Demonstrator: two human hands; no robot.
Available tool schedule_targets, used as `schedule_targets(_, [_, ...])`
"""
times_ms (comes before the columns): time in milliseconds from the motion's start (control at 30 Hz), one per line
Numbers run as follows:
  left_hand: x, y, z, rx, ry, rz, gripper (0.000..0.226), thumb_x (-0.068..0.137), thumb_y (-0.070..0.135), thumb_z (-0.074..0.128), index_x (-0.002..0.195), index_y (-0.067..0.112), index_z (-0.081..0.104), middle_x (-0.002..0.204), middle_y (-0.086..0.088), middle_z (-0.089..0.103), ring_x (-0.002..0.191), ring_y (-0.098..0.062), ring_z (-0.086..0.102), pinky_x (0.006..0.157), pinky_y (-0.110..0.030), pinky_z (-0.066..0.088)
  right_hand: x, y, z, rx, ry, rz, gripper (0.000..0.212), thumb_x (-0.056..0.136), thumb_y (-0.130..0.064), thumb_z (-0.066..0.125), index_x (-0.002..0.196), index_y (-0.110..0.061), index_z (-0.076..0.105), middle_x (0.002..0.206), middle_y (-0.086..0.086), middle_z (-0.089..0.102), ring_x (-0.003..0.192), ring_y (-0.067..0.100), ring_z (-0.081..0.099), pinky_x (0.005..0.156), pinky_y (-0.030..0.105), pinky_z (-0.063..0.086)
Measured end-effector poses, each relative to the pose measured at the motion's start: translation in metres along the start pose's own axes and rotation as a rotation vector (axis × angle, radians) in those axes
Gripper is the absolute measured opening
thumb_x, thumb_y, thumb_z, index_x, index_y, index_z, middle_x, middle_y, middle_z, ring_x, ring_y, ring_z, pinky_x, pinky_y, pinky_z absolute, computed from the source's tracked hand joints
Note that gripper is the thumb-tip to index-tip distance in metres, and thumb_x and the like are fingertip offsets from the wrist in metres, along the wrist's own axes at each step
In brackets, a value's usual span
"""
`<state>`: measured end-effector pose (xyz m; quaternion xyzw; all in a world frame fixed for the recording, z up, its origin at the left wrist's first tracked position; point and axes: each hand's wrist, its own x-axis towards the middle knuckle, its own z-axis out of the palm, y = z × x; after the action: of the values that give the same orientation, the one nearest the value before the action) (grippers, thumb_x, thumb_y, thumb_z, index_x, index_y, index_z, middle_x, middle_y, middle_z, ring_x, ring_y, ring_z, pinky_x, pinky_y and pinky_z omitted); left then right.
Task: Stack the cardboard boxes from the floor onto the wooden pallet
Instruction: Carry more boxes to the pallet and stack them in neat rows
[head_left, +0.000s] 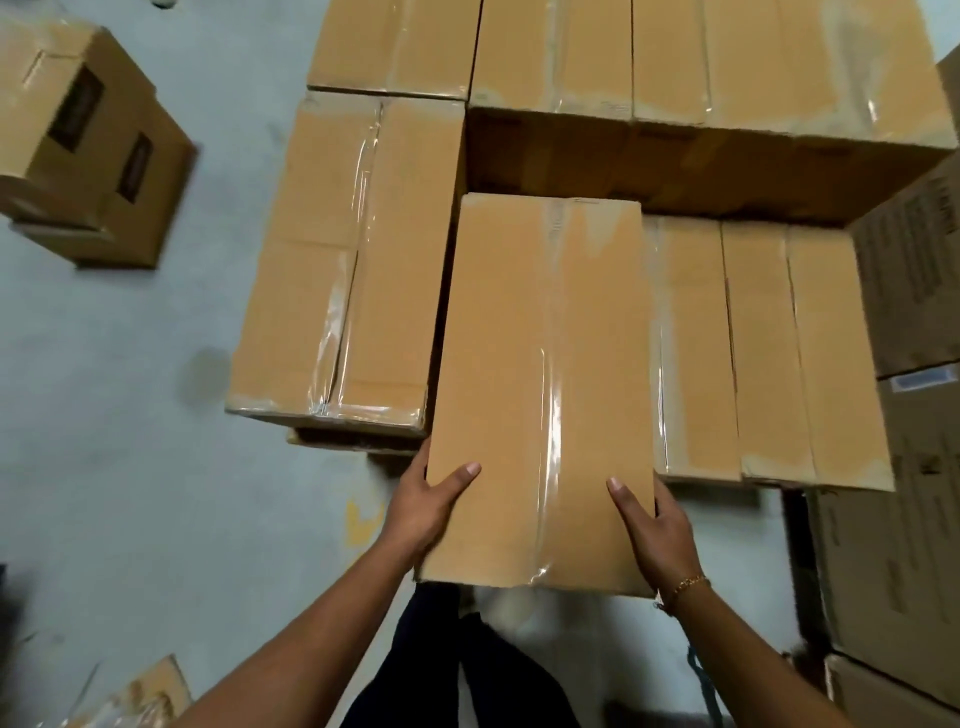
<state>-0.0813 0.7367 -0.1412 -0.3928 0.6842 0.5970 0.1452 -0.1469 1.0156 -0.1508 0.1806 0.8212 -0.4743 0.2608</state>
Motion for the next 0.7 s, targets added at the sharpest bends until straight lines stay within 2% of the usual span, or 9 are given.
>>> schedule_targets(133, [0.008, -0.003, -0.003, 0.002, 0.049, -0.026, 0.054, 0.091, 0.039, 0.077, 0.14, 0.03, 0.057, 0.108, 0.017, 0.067, 0.092, 0.011, 0.059, 0.07, -0.007, 0.045, 0.011, -0.006, 0.012, 0.042, -0.008, 0.005, 0.063, 0.087, -0.058, 0.065, 0.143, -0.03, 0.055, 0.123, -0.01, 0.065, 0.108, 0.009, 0.061, 0.099, 0.041, 0.049])
schedule_targets(300, [0.002, -0.018, -0.002, 0.043, 0.153, -0.133, 0.065, 0.085, 0.058, 0.076, 0.136, 0.021, 0.062, 0.12, 0.002, 0.069, 0.106, -0.016, 0.065, 0.087, -0.031, 0.049, 0.016, -0.005, 0.017, 0.04, -0.016, 0.019, 0.055, 0.096, -0.046, 0.064, 0.147, -0.027, 0.052, 0.126, -0.006, 0.062, 0.111, 0.016, 0.058, 0.093, 0.035, 0.044])
schedule_targets(367, [-0.003, -0.031, -0.001, 0.024, 0.106, -0.251, 0.081, 0.075, 0.076, 0.073, 0.137, 0.025, 0.061, 0.124, 0.0, 0.069, 0.107, -0.019, 0.065, 0.094, -0.038, 0.052, 0.018, -0.003, 0.017, 0.032, -0.015, 0.027, 0.058, 0.096, -0.048, 0.064, 0.148, -0.027, 0.05, 0.128, -0.005, 0.061, 0.113, 0.018, 0.057, 0.094, 0.036, 0.044])
schedule_targets(467, [-0.008, -0.044, -0.001, -0.031, 0.046, -0.41, 0.112, 0.047, 0.1, 0.065, 0.133, 0.028, 0.058, 0.122, 0.001, 0.069, 0.106, -0.02, 0.067, 0.099, -0.048, 0.055, 0.019, -0.001, 0.018, 0.032, -0.007, 0.04, 0.06, 0.095, -0.049, 0.065, 0.149, -0.027, 0.051, 0.129, -0.004, 0.063, 0.115, 0.02, 0.058, 0.096, 0.036, 0.046])
schedule_targets(567, [0.0, -0.047, -0.002, -0.074, 0.049, -0.459, 0.124, 0.038, 0.101, 0.069, 0.135, 0.025, 0.057, 0.121, 0.001, 0.07, 0.107, -0.022, 0.068, 0.1, -0.049, 0.055, 0.021, -0.005, 0.019, 0.045, 0.01, 0.048, 0.058, 0.096, -0.047, 0.065, 0.149, -0.025, 0.052, 0.128, -0.003, 0.063, 0.115, 0.021, 0.059, 0.095, 0.035, 0.046])
schedule_targets(700, [0.012, -0.042, -0.006, -0.104, 0.055, -0.461, 0.128, 0.038, 0.1, 0.072, 0.139, 0.024, 0.055, 0.127, -0.002, 0.068, 0.112, -0.024, 0.066, 0.102, -0.05, 0.054, 0.027, -0.018, 0.022, 0.078, 0.027, 0.034, 0.055, 0.096, -0.046, 0.067, 0.146, -0.027, 0.054, 0.127, -0.006, 0.066, 0.112, 0.016, 0.062, 0.095, 0.032, 0.046])
